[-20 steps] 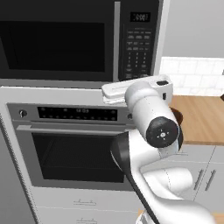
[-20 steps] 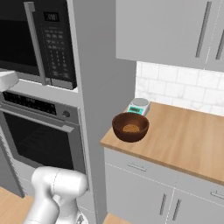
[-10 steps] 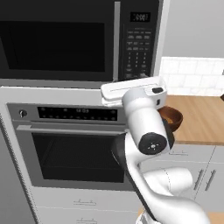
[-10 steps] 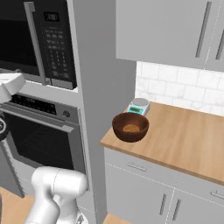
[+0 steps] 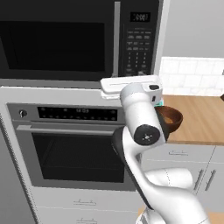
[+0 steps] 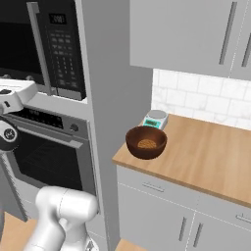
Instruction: Open the microwave, place the bowl with waffle inside the microwave, then close the microwave door and turn it on.
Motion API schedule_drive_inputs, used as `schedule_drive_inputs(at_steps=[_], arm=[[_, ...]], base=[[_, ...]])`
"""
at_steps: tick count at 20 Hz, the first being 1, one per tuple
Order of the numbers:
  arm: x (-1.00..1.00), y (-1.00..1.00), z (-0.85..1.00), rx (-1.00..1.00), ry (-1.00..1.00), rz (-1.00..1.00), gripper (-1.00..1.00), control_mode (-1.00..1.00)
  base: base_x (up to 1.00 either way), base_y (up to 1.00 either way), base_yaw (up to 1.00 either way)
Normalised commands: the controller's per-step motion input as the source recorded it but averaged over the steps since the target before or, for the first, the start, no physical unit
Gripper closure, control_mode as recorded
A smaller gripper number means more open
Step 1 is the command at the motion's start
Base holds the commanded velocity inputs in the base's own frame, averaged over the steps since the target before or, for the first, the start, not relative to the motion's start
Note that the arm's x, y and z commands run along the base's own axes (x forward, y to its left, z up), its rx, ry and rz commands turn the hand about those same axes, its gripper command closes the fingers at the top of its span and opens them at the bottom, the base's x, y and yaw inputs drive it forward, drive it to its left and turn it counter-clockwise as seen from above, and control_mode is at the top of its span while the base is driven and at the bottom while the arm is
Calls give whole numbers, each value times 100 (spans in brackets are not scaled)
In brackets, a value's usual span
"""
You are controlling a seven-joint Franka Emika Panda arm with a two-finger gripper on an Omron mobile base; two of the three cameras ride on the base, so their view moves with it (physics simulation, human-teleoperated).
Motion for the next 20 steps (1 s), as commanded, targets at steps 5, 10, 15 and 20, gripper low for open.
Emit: schedule_drive_inputs(at_steps=[5,10,15,20], arm=[[54,0,0,0,0,-3,-100,-100],[62,0,0,0,6,-1,-100,-100],[67,0,0,0,1,0,-100,-100],[70,9,-10,0,0,0,-100,-100]], base=[[0,0,0],[0,0,0],[0,0,0],[0,0,0]])
